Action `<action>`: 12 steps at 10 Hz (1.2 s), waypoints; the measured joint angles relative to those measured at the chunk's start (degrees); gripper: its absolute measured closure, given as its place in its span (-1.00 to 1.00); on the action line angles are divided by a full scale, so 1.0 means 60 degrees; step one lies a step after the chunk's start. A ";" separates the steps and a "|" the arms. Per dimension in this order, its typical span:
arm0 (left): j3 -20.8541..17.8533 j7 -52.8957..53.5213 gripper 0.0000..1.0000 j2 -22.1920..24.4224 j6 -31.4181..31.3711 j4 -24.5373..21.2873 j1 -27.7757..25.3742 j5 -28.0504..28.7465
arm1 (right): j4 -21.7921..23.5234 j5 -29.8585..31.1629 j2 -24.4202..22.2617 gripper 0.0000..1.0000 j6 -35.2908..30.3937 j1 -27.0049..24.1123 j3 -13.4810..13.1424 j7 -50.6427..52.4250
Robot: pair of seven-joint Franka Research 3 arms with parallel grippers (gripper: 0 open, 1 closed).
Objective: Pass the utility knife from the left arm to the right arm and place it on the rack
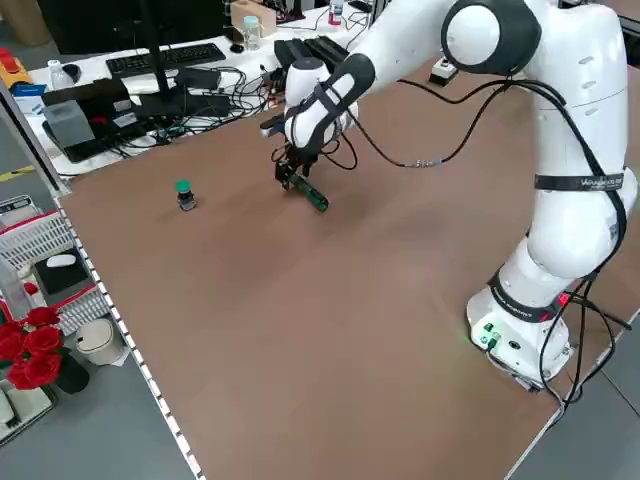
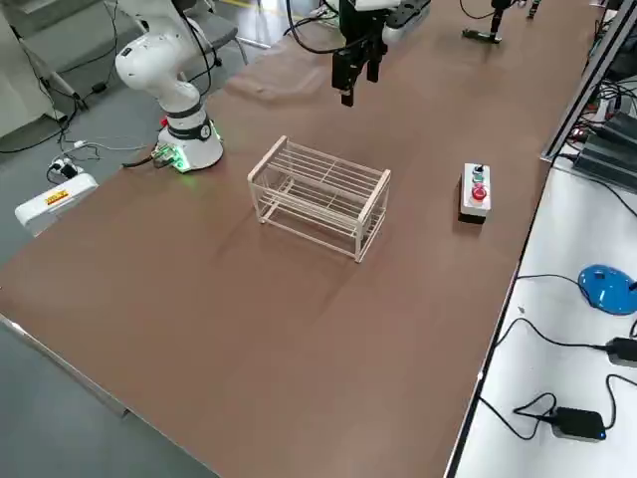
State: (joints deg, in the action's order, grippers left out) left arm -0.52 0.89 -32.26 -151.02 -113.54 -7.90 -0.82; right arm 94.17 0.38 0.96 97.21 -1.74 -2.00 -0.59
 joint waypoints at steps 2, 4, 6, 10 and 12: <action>0.0000 0.0002 -0.59 -0.0071 0.0000 -0.0004 0.0000 0.0008 | 0.0003 0.0000 0.0000 -1.00 -0.0066 0.0000 0.0001 0.0000; 0.0002 0.0008 -0.45 -0.0151 -0.0003 -0.0006 0.0000 0.0012 | 0.0005 0.0000 0.0000 -1.00 -0.0120 0.0001 0.0005 0.0000; 0.0007 0.0035 -0.16 -0.0154 -0.0012 -0.0005 0.0000 0.0017 | 0.0005 0.0000 0.0000 -1.00 -0.0132 0.0002 0.0011 0.0000; 0.0031 0.0062 0.33 -0.0134 -0.0022 0.0011 0.0004 0.0037 | 0.0001 0.0000 -0.0001 -1.00 -0.0162 0.0007 0.0038 0.0000; 0.0030 -0.0001 0.33 -0.0125 -0.0046 0.0082 0.0004 0.0038 | -0.0006 -0.0003 -0.0018 -1.00 -0.0227 0.0013 0.0057 0.0000</action>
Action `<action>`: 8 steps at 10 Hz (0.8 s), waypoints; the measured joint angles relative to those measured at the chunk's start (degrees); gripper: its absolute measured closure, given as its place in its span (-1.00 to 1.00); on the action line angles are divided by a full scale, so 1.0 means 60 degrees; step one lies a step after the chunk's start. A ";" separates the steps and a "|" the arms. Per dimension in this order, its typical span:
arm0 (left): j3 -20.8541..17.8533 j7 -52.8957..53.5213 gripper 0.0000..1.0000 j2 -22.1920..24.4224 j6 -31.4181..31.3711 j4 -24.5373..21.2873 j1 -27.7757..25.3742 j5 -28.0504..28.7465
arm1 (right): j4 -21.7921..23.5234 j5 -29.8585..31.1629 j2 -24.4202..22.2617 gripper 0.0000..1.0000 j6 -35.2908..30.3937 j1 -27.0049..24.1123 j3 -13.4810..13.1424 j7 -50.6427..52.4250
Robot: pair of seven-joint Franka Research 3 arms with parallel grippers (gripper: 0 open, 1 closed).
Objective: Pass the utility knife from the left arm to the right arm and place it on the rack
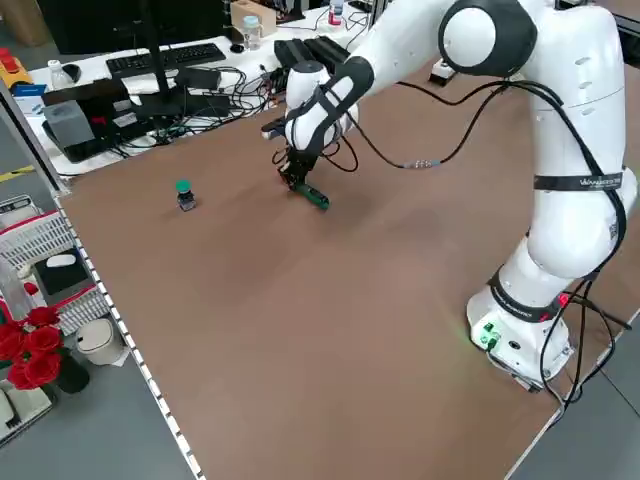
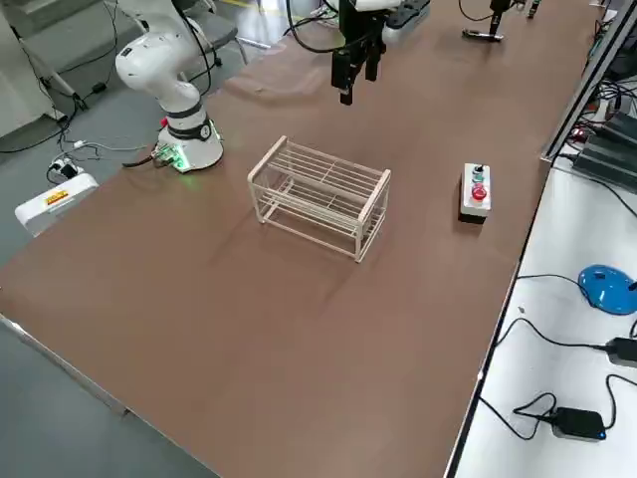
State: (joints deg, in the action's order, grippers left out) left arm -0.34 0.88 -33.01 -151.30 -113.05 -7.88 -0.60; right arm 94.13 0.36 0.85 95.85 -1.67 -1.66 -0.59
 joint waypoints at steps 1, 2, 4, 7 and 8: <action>-0.0001 -0.0041 0.33 0.0054 0.0088 0.0117 -0.0001 0.0000 | -0.0002 0.0000 -0.0029 -1.00 -0.0092 0.0014 0.0012 0.0000; -0.0001 -0.0116 0.33 0.0186 0.0480 0.0303 -0.0001 -0.0001 | -0.0006 -0.0002 -0.0085 -1.00 -0.0174 0.0049 0.0026 0.0000; 0.0031 -0.0885 0.33 0.0455 0.1792 0.0867 0.0036 -0.0008 | -0.0006 -0.0004 -0.0127 -1.00 -0.0286 0.0213 0.0042 0.0000; 0.0618 -0.3190 0.33 0.0700 0.3389 0.1608 0.0110 -0.0012 | -0.0006 -0.0007 -0.0127 -1.00 -0.0445 0.0303 0.0050 0.0029; 0.0933 -0.4260 0.33 0.0784 0.4143 0.1984 0.0144 -0.0011 | -0.0007 -0.0009 -0.0127 -1.00 -0.0528 0.0385 0.0056 0.0049</action>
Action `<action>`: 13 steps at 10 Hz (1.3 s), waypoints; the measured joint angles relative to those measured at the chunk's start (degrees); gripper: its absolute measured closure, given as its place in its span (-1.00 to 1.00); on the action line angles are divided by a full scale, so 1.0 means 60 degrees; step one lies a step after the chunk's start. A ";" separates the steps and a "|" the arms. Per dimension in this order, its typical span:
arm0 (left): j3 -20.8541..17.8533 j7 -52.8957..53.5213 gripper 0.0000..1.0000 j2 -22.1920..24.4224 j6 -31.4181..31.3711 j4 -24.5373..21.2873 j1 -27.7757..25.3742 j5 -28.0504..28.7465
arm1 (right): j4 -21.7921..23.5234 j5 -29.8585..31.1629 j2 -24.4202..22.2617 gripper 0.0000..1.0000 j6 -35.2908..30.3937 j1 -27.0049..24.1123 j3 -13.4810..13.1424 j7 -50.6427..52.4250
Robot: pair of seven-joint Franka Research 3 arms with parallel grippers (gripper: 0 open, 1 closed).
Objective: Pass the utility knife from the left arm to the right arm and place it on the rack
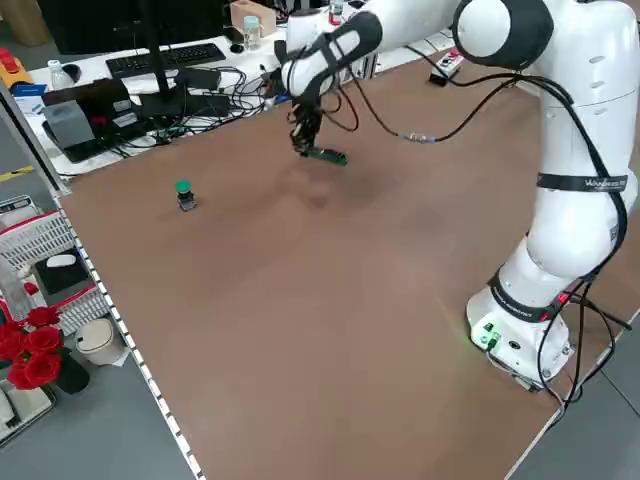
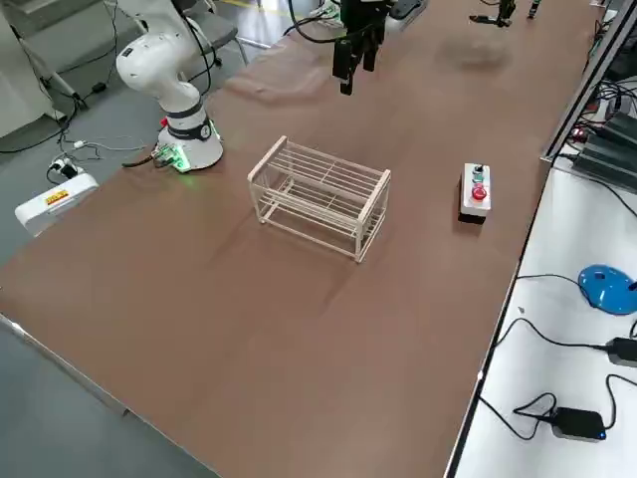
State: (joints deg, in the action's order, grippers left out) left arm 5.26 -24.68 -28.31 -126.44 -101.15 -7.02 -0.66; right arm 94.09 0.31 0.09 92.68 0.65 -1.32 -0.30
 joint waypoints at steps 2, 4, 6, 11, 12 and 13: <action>0.0742 -0.2325 0.33 0.0135 0.1080 0.0758 0.0063 0.0008 | -0.0101 -0.0001 -0.0005 -1.00 -0.0266 0.0203 0.0161 0.0010; 0.1521 -0.4737 0.33 0.0382 0.1799 0.1063 0.0091 0.0010 | -0.0223 -0.0004 -0.0014 -1.00 -0.0340 0.0228 0.0519 0.0045; 0.2283 -0.7081 0.33 0.0779 0.2212 0.1103 0.0113 0.0013 | -0.0234 -0.0134 -0.0015 -1.00 -0.0126 0.0247 0.0978 0.0644; 0.4442 -1.1876 0.33 0.1021 0.2431 0.1748 0.0168 0.0012 | -0.0233 -0.2047 -0.0013 -1.00 0.0313 0.0305 0.1553 0.5111; 0.4808 -1.2625 0.33 0.1032 0.2618 0.2012 0.0192 0.0012 | -0.0232 -0.2260 -0.0008 -1.00 0.0558 0.0312 0.1821 0.5746; 0.5073 -1.3319 0.33 0.1041 0.2729 0.2270 0.0299 0.0012 | -0.0228 -0.2352 0.0007 -1.00 0.1019 0.0320 0.2254 0.6326</action>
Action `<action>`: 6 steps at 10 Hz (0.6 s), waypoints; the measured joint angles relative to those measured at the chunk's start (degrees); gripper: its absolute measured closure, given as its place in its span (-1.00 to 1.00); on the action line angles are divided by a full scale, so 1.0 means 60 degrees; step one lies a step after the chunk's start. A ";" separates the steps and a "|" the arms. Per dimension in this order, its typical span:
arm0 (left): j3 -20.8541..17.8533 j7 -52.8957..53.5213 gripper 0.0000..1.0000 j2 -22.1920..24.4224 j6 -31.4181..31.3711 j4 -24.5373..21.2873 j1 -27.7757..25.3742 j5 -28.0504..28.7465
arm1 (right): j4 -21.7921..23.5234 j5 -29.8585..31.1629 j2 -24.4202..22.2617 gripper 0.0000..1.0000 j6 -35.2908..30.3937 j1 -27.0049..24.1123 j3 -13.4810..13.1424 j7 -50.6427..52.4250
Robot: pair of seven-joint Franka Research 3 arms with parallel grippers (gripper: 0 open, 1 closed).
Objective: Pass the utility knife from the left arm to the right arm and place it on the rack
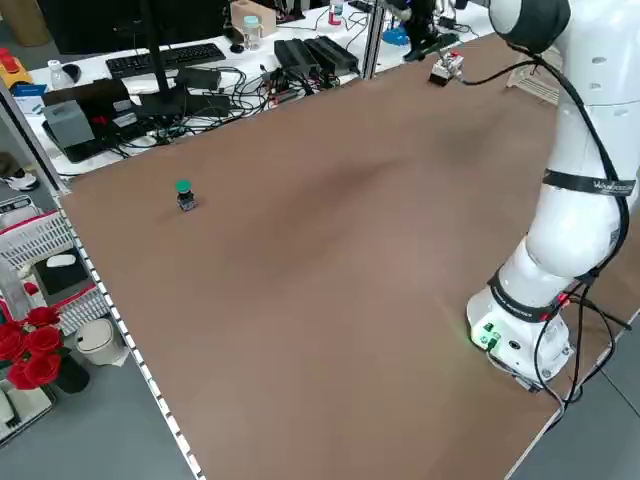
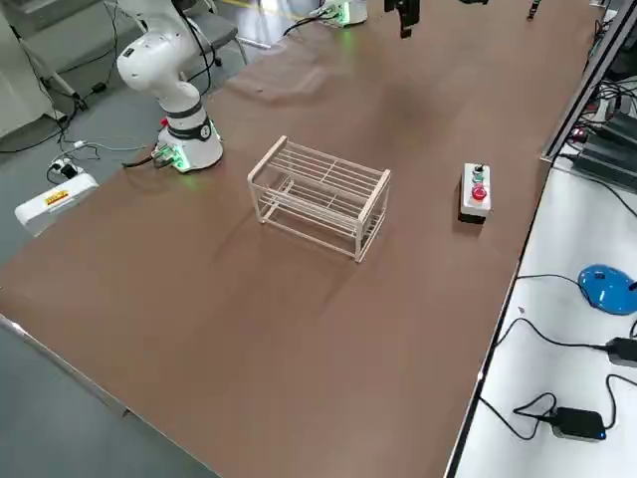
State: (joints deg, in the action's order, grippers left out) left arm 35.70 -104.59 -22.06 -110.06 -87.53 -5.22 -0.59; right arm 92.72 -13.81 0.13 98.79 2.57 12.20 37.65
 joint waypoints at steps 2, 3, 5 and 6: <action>0.0095 -0.0996 0.33 -0.0015 0.0077 0.0322 0.0661 0.0000 | 0.0011 -0.0029 0.0056 -1.00 0.1105 0.0047 0.1112 0.0570; 0.0098 -0.1213 0.33 -0.0077 0.0079 0.0355 0.1085 -0.0001 | 0.0027 -0.0029 0.0120 -1.00 0.1581 0.0063 0.1563 0.0622; 0.0099 -0.1559 0.33 -0.0287 0.0084 0.0474 0.1853 -0.0003 | 0.0038 -0.0028 0.0553 -1.00 0.2346 0.0065 0.2233 0.0726; 0.0100 -0.1883 0.33 -0.0349 0.0086 0.0553 0.2109 -0.0003 | 0.0024 0.0000 0.0848 -1.00 0.2604 0.0064 0.2552 0.0758</action>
State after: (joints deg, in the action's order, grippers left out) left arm 36.30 -115.89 -24.16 -109.55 -84.21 7.43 -0.61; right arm 92.86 -13.81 5.22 114.42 2.95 27.52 42.20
